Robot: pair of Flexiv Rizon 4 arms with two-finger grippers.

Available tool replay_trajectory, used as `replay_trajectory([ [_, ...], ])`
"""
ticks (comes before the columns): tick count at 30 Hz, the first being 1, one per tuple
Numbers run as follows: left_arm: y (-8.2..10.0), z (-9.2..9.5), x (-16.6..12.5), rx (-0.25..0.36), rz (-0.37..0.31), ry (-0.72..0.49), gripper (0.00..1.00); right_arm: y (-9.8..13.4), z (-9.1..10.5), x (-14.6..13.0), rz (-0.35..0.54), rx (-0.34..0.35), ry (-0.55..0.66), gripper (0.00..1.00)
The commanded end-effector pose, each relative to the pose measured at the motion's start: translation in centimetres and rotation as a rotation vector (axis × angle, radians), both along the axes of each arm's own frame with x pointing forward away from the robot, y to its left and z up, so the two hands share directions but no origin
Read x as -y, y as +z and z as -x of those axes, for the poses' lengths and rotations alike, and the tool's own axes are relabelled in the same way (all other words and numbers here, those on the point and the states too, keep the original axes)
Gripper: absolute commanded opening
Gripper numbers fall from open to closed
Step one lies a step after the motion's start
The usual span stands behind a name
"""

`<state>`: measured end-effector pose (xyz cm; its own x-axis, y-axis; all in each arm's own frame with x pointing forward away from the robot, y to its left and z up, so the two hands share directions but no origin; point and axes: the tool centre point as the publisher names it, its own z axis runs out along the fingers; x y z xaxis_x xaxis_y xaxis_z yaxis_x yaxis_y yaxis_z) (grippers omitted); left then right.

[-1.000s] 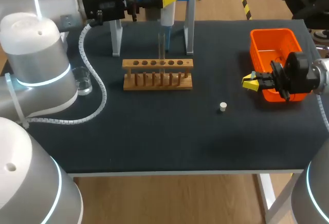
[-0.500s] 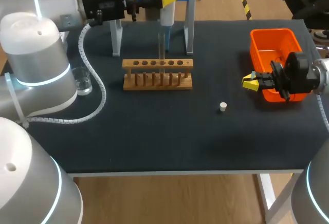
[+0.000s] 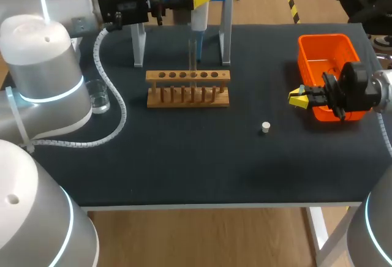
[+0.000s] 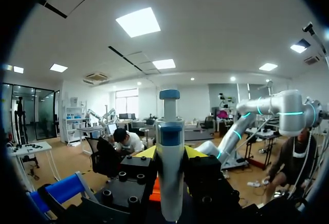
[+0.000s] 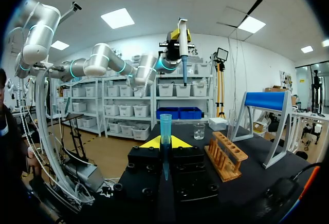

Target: Invert the test tube, pick up the pipette, mount the tip to pipette, aspirate from beaker and dispense into the tube, eject the tip, return the pipette, and cap with the stopper.

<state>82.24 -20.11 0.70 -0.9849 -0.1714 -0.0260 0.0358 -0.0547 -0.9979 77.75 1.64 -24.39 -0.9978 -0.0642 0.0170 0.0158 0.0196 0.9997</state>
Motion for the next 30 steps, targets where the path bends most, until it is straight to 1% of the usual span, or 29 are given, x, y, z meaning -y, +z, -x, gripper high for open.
replay_trajectory([
  [1,0.1,0.0,-0.2,-0.001,-0.002,-0.003,0.00,0.0,0.1,0.1,0.001,0.000,-0.001,0.00],
  [7,0.1,0.0,-0.2,-0.001,-0.002,-0.003,0.00,0.0,0.1,0.1,0.001,0.000,-0.001,0.00],
  [16,0.1,0.0,-0.2,-0.001,-0.002,-0.003,0.00,-0.4,0.3,-1.6,0.021,-0.026,-0.006,0.00],
  [20,0.1,0.0,-0.2,-0.001,-0.002,-0.003,0.00,-0.4,-0.4,-2.6,0.025,-0.024,-0.014,0.00],
  [25,0.1,0.0,-0.2,-0.001,-0.002,-0.003,0.00,0.3,-1.0,-4.4,0.028,-0.019,0.003,0.00],
  [30,0.1,0.0,-0.2,-0.001,-0.002,-0.003,0.00,1.0,-1.4,-6.1,0.016,-0.042,0.021,0.00],
])
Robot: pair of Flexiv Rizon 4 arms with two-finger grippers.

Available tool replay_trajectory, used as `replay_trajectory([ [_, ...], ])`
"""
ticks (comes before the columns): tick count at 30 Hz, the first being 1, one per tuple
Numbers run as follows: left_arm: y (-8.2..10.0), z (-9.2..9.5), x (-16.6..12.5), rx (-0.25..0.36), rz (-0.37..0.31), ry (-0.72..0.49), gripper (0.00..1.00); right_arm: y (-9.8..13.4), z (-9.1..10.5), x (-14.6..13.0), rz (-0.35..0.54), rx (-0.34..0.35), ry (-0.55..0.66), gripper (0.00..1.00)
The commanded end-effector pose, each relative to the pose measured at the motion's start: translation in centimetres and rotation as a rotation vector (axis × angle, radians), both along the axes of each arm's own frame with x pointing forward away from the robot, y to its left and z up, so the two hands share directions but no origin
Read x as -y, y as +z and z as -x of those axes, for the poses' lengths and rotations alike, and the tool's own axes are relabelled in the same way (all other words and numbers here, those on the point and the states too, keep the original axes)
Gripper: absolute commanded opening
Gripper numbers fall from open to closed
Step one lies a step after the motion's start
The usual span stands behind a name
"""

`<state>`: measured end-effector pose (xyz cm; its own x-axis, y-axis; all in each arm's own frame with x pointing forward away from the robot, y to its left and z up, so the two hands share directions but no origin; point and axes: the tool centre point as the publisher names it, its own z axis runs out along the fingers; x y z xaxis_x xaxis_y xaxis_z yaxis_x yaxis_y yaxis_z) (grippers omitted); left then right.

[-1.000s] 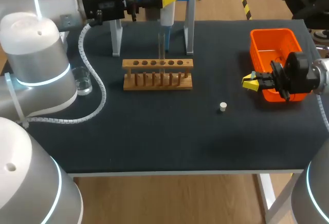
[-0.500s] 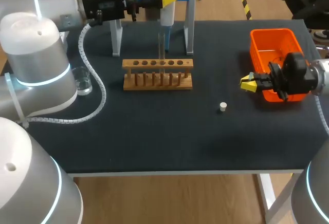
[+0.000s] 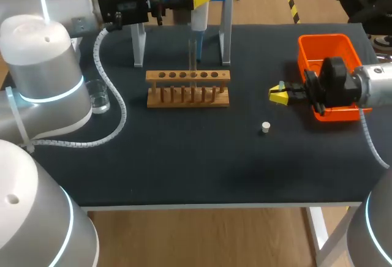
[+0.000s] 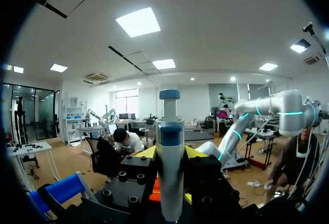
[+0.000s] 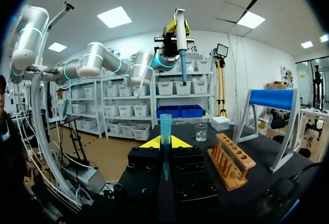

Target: Invert the test tube, pick up the pipette, mount the tip to pipette, aspirate from beaker and dispense into the tube, eject the tip, return the pipette, and cap with the stopper.

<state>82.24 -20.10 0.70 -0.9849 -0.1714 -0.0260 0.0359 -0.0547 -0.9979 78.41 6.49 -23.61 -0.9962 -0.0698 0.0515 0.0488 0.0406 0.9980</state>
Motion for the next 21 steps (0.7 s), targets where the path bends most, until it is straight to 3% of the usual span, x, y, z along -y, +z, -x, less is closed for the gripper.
replay_trajectory([
  [1,0.1,0.0,-0.2,-0.001,-0.002,-0.003,0.00,0.3,-0.8,-1.6,-0.007,-0.012,0.015,0.00],
  [21,0.1,0.0,-0.2,-0.001,-0.002,-0.003,0.00,0.9,-2.2,-6.7,-0.004,-0.007,0.045,0.00],
])
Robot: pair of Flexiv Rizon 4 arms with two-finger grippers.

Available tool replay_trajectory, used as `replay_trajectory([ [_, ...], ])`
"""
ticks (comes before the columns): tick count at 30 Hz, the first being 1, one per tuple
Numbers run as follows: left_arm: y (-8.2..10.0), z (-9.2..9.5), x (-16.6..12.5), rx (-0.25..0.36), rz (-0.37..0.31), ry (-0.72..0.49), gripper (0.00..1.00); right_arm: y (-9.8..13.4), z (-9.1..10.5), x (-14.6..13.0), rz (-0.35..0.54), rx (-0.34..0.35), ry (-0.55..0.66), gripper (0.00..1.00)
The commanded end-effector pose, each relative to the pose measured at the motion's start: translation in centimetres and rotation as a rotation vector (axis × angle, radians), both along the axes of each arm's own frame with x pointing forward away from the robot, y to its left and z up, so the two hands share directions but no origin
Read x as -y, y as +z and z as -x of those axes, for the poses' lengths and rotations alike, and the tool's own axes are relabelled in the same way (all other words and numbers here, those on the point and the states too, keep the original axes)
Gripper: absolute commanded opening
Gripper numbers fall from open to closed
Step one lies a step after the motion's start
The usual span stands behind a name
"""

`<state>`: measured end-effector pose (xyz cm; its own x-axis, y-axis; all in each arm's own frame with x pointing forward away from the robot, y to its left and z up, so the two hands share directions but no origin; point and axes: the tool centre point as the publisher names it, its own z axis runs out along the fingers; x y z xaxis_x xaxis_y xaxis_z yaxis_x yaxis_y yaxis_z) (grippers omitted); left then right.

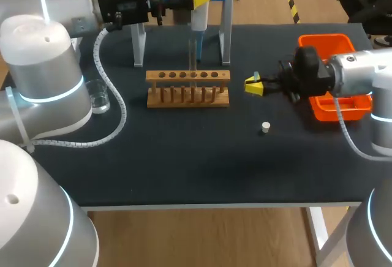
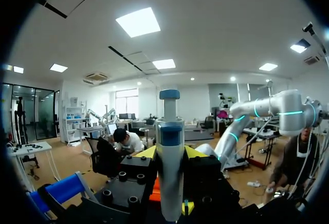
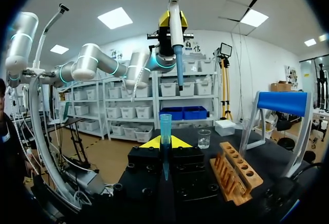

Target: Invert the test tube, pick up the pipette, mount the tip to pipette, aspirate from beaker and dispense into the tube, eject the tip, return the pipette, and cap with the stopper.

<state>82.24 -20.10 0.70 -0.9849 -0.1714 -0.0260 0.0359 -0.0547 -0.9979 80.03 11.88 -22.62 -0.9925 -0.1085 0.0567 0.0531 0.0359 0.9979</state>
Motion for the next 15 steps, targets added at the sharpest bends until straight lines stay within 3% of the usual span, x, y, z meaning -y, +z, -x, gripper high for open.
replay_trajectory([
  [1,0.1,0.0,-0.2,-0.001,-0.002,-0.003,0.00,-0.1,-0.6,-1.6,0.003,-0.001,0.009,0.00],
  [15,0.1,0.0,-0.2,-0.001,-0.002,-0.003,0.00,0.7,-1.4,-5.4,-0.009,0.013,0.035,0.00],
])
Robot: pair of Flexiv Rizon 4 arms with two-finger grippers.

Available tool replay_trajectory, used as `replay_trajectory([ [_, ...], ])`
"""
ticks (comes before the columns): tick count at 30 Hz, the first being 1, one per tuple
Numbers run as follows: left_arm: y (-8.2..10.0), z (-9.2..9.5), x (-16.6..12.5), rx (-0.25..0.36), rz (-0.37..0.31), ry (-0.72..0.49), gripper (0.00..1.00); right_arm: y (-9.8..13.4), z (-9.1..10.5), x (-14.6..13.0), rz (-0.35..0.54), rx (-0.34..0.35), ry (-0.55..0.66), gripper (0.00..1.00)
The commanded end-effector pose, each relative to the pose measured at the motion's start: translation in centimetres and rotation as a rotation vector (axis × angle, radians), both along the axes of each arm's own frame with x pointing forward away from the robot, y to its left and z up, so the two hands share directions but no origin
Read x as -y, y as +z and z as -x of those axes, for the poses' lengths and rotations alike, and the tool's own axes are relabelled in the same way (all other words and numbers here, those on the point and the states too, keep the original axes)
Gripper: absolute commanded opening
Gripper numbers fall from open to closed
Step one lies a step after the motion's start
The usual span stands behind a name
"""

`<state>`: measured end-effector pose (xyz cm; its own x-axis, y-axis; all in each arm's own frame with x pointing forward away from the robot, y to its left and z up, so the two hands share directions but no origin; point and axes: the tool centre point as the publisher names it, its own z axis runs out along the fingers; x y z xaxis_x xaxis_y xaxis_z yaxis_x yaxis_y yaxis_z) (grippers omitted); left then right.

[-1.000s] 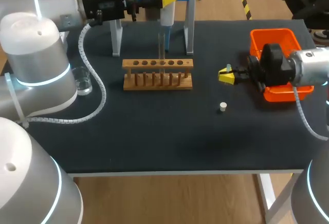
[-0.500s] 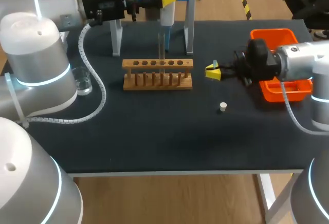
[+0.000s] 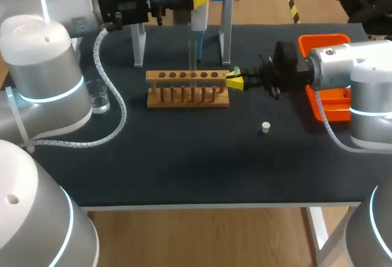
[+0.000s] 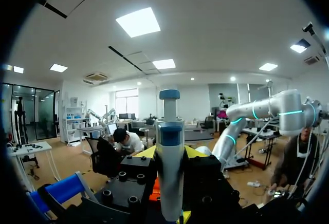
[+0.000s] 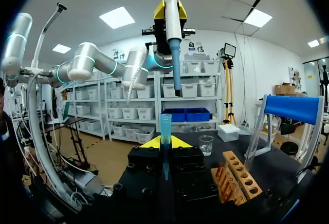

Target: Invert the test tube, pick up the pipette, mount the tip to pipette, aspirate from beaker and dispense into the tube, eject the tip, return the pipette, and cap with the stopper.

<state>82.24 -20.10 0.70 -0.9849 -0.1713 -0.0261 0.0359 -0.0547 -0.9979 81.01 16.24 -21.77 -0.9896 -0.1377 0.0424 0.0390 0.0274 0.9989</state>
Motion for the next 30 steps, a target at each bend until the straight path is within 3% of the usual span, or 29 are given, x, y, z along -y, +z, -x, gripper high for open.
replay_trajectory([
  [1,0.1,0.0,-0.2,-0.001,-0.002,-0.003,0.00,-0.1,-0.5,-1.2,0.001,-0.001,0.007,0.00],
  [30,0.1,0.0,-0.2,-0.001,-0.002,-0.003,0.00,-1.0,-1.1,-5.1,0.011,-0.004,0.041,0.00],
])
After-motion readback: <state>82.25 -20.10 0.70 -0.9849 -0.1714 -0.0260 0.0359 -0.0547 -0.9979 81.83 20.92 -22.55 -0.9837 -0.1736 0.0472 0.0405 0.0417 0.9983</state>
